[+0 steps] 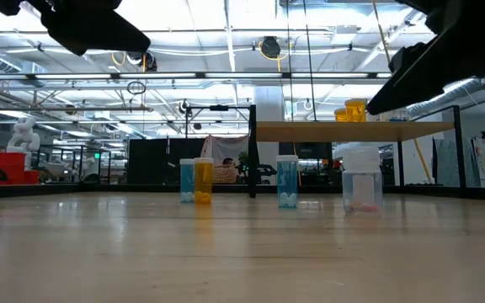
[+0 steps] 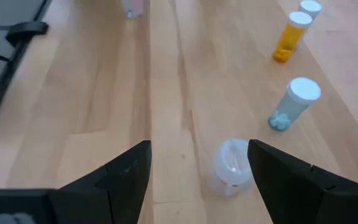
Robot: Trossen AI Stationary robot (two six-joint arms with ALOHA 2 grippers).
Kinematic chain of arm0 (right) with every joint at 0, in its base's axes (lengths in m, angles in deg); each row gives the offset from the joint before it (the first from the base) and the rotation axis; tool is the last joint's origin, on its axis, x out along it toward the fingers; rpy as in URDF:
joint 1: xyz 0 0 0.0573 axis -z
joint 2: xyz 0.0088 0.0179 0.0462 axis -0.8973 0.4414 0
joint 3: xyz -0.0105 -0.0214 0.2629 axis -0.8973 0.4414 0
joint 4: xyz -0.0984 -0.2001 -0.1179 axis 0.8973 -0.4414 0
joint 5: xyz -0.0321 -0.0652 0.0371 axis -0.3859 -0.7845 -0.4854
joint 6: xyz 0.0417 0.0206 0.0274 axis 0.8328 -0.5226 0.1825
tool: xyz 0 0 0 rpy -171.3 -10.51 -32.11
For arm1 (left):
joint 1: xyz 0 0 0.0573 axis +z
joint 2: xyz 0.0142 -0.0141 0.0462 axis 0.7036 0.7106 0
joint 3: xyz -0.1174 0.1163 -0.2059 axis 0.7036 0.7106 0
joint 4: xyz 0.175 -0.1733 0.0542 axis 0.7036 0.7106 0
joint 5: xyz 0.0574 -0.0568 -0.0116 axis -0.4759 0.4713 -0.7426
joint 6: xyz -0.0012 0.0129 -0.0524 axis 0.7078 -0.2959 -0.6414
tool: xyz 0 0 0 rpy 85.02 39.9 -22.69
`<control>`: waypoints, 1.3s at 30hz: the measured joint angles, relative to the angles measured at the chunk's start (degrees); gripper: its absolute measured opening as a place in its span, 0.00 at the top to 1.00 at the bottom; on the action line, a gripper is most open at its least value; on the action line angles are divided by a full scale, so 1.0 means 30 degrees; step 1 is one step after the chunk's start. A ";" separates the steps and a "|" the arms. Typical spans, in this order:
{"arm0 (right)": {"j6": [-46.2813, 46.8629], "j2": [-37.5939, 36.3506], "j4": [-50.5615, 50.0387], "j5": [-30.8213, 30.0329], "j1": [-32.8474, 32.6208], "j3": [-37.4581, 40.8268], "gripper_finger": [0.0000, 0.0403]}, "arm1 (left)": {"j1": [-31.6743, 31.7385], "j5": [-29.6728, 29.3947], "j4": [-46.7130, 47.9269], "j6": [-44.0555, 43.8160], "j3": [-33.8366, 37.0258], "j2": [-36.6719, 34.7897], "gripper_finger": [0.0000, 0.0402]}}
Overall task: Pick and place medicine bottles onto shelf by color
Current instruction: Put the top transparent pill bottle on the shelf
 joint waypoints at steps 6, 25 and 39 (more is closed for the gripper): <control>-0.0032 0.0838 0.0101 -0.0190 0.0639 -0.0007 0.35 | 0.0017 -0.0122 -0.0319 0.0583 0.0000 0.0000 0.30; -0.0238 0.0981 0.2414 0.3140 0.2366 0.1430 0.35 | 0.0801 -0.0115 -0.0348 0.1444 0.0015 -0.0007 0.30; -0.0793 0.0874 0.2788 0.3577 0.1942 0.1574 0.35 | 0.1734 -0.0114 -0.0472 0.1992 0.0015 -0.0015 0.30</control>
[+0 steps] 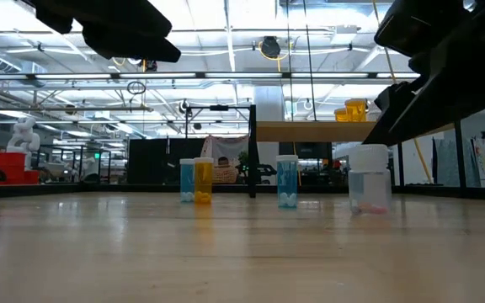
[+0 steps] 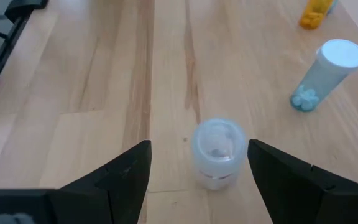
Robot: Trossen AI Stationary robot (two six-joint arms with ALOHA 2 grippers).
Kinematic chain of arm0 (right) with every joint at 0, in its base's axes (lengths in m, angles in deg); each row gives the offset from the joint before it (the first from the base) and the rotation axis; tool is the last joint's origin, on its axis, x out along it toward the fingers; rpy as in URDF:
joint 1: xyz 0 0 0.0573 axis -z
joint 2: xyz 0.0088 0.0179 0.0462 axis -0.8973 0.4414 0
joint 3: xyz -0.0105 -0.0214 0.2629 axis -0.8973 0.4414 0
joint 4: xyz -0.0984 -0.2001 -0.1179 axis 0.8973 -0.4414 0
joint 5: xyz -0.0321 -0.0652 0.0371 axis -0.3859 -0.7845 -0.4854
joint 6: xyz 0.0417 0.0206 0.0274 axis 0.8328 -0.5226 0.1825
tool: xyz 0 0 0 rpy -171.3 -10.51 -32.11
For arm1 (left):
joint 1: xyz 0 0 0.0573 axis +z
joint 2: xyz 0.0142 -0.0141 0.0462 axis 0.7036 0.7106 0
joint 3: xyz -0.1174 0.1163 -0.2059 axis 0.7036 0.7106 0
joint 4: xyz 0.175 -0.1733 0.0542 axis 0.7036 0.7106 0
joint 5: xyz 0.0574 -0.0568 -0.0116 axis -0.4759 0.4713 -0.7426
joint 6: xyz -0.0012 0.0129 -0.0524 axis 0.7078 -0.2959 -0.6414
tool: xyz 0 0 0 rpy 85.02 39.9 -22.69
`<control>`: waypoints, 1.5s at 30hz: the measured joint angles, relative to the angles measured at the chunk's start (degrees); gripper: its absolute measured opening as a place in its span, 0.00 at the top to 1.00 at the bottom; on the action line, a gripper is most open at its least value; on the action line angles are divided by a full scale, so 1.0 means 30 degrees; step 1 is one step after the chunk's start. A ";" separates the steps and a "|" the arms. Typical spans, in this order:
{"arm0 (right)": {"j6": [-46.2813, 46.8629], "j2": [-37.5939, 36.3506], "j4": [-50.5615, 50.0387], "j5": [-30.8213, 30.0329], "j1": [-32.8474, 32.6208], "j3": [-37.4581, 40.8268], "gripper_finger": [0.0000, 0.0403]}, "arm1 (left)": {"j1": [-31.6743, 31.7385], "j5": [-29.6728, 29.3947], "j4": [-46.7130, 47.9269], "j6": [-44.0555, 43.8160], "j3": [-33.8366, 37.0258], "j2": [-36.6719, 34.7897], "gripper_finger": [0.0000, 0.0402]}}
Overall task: Pick and place medicine bottles onto shelf by color
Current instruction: Put the top transparent pill bottle on the shelf
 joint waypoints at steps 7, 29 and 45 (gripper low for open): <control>-0.0077 0.0000 -0.0163 -0.0272 -0.0004 0.0000 0.35 | 0.0484 0.0007 0.0051 0.0140 0.0000 0.0000 0.30; -0.0797 0.1005 0.0431 -0.0474 0.0322 0.0000 0.57 | 0.0954 0.0022 0.0058 0.0614 0.0000 0.0000 0.30; -0.0319 0.0998 0.0436 -0.0467 0.0292 -0.0006 0.66 | 0.0954 0.0036 0.0051 0.0619 0.0000 0.0000 0.30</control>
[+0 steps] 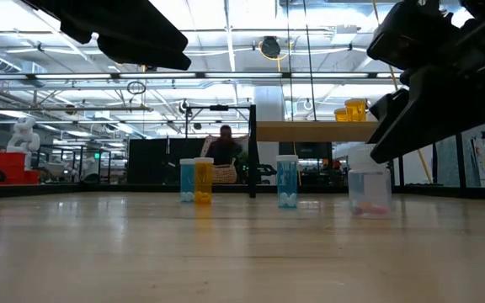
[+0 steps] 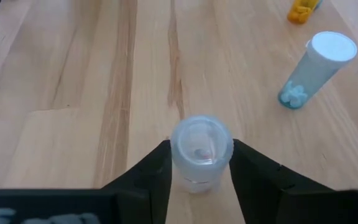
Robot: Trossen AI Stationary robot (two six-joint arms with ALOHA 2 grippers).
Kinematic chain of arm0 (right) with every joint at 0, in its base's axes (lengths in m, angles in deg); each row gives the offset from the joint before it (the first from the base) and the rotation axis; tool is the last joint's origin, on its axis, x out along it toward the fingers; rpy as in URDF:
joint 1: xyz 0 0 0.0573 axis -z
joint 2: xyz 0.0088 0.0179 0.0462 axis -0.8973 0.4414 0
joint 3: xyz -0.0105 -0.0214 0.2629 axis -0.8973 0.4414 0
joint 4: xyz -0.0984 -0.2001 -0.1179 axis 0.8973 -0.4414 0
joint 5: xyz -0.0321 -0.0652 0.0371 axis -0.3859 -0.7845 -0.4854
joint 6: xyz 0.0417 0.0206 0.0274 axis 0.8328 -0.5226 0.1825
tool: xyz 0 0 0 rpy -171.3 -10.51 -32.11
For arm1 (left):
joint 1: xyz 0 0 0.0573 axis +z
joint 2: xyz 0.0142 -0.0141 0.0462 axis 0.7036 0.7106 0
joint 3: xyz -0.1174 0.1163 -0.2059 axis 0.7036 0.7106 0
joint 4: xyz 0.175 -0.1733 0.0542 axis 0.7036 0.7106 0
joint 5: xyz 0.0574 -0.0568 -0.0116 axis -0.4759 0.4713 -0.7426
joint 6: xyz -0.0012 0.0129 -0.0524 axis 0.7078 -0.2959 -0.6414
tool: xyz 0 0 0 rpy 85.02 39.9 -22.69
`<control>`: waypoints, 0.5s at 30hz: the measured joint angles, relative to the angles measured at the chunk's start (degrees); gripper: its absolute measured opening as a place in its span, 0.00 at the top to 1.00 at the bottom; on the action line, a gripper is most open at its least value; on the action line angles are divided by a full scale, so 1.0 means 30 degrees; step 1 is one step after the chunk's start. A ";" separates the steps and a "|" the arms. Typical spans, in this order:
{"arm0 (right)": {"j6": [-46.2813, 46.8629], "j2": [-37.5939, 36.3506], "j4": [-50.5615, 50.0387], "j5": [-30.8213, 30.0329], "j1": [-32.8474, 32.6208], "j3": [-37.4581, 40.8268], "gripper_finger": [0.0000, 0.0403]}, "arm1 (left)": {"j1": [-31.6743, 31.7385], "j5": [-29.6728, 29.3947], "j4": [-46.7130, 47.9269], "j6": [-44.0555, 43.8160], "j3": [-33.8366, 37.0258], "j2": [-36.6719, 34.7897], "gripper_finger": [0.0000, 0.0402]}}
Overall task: Pick and place medicine bottles onto shelf by color
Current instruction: Put the top transparent pill bottle on the shelf
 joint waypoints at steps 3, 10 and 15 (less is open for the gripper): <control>0.0409 -0.0012 0.0007 0.0044 -0.0055 0.0006 0.66 | 0.0000 0.0000 0.0000 -0.0007 0.0000 0.0000 0.30; 0.0884 -0.0963 -0.0029 0.1035 -0.0012 -0.0002 0.66 | 0.0000 0.0000 0.0000 -0.0029 0.0000 0.0000 0.30; 0.0221 -0.2570 -0.0082 0.0984 -0.0004 -0.0002 0.66 | 0.0000 0.0000 0.0000 -0.0051 0.0000 0.0000 0.30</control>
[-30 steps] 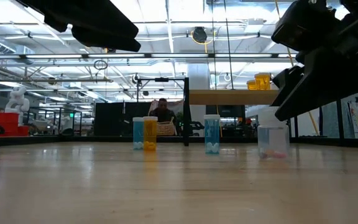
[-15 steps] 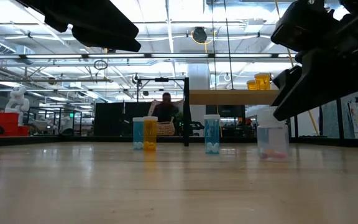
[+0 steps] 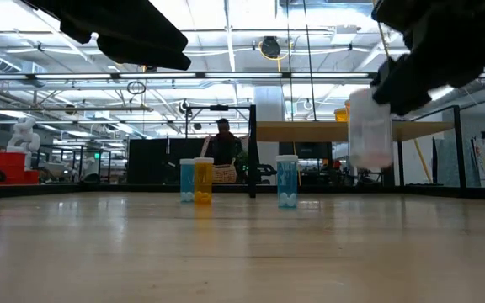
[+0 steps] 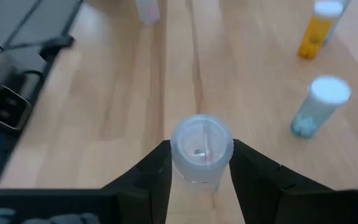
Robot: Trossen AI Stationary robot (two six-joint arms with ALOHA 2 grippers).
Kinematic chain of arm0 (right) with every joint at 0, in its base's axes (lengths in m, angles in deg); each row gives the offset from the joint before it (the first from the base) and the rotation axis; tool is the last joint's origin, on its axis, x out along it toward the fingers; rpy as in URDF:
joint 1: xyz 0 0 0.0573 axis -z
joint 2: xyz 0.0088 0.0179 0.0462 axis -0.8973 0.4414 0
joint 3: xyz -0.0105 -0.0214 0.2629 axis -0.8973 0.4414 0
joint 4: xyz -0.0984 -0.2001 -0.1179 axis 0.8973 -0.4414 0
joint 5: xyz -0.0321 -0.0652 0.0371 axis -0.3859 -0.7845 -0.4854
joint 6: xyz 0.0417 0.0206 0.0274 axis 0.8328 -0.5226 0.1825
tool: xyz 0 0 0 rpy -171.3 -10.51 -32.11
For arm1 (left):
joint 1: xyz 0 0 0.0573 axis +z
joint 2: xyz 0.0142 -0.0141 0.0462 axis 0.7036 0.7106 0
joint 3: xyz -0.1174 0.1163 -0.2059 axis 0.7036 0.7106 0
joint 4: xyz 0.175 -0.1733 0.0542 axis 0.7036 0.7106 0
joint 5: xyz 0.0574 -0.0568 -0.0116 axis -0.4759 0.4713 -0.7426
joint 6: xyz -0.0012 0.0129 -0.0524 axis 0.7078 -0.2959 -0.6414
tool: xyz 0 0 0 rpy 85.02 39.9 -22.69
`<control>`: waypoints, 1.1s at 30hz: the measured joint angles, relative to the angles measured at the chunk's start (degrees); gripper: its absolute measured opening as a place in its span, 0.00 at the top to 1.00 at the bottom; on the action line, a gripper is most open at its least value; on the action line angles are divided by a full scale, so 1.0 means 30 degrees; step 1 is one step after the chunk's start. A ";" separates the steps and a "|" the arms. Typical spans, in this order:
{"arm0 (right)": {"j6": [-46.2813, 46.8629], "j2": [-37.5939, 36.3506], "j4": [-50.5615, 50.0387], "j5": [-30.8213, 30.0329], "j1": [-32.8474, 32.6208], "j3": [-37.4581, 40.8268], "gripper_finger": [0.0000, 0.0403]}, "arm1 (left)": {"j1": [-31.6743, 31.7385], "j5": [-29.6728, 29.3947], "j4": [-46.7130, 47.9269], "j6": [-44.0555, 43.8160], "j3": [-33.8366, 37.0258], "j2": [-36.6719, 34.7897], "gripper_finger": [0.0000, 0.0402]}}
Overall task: Pick and place medicine bottles onto shelf by color
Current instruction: Put the top transparent pill bottle on the shelf
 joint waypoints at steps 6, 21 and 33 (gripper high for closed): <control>-0.1036 -0.2586 -0.0968 -0.0007 0.0253 0.0000 0.66 | 0.0176 0.0000 -0.0056 0.0007 0.0000 0.0000 0.30; -0.4212 -0.6607 -0.3109 -0.0036 0.2110 -0.0007 0.66 | 0.1618 0.0201 -0.0270 0.0546 0.0000 -0.0007 0.30; -0.6897 -0.6752 -0.7471 0.0026 0.4074 -0.3771 0.66 | 0.1945 0.0539 -0.0906 0.1329 0.0000 -0.0007 0.30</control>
